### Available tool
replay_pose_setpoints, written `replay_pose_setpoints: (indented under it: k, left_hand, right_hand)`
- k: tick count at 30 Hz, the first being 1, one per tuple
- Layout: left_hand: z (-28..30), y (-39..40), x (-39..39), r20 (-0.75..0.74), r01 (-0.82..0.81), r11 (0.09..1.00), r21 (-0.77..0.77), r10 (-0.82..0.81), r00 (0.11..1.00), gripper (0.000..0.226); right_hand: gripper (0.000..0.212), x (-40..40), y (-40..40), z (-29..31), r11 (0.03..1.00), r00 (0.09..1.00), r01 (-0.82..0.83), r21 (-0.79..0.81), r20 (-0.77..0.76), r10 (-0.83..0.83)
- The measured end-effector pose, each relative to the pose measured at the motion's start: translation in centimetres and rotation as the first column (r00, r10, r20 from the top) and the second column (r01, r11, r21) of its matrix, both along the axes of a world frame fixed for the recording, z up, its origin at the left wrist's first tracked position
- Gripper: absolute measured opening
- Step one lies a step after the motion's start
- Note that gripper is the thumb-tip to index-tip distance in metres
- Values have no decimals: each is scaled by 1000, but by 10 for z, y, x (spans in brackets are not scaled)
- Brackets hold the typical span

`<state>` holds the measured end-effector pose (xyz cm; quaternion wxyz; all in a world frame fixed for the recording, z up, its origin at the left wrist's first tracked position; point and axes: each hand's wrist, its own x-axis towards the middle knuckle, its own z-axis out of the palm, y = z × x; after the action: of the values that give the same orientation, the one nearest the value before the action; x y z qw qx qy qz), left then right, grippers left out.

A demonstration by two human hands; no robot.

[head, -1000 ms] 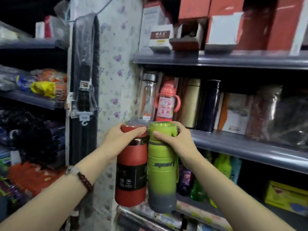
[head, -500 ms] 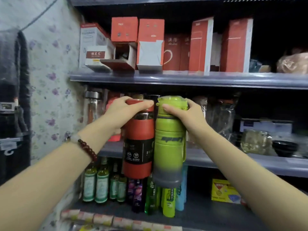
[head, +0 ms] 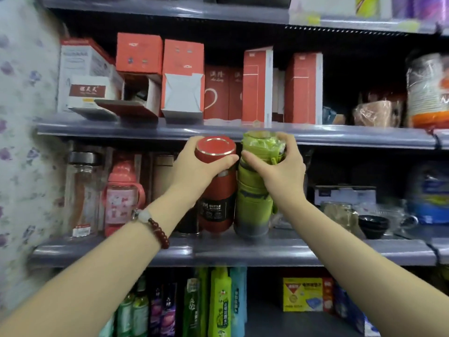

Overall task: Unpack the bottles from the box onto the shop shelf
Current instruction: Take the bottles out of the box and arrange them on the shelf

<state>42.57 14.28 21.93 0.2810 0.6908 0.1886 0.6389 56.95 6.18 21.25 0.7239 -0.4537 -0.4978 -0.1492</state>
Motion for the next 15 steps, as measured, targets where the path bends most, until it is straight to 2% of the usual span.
replay_pose_setpoints:
  k: [5,11,15]
  left_hand:
    - [-14,17,20,-7,-23,999,33,23,1000,67]
    - [-20,34,33,7,-69,998,-8,69,998,73]
    - [-26,44,39,3,-83,996,-44,83,997,68]
  right_hand:
    - [59,12,14,-2,998,997,40,38,-64,-37]
    - [59,18,31,-9,998,997,62,32,-45,-61]
    - [58,21,41,-18,998,998,54,20,-43,-53]
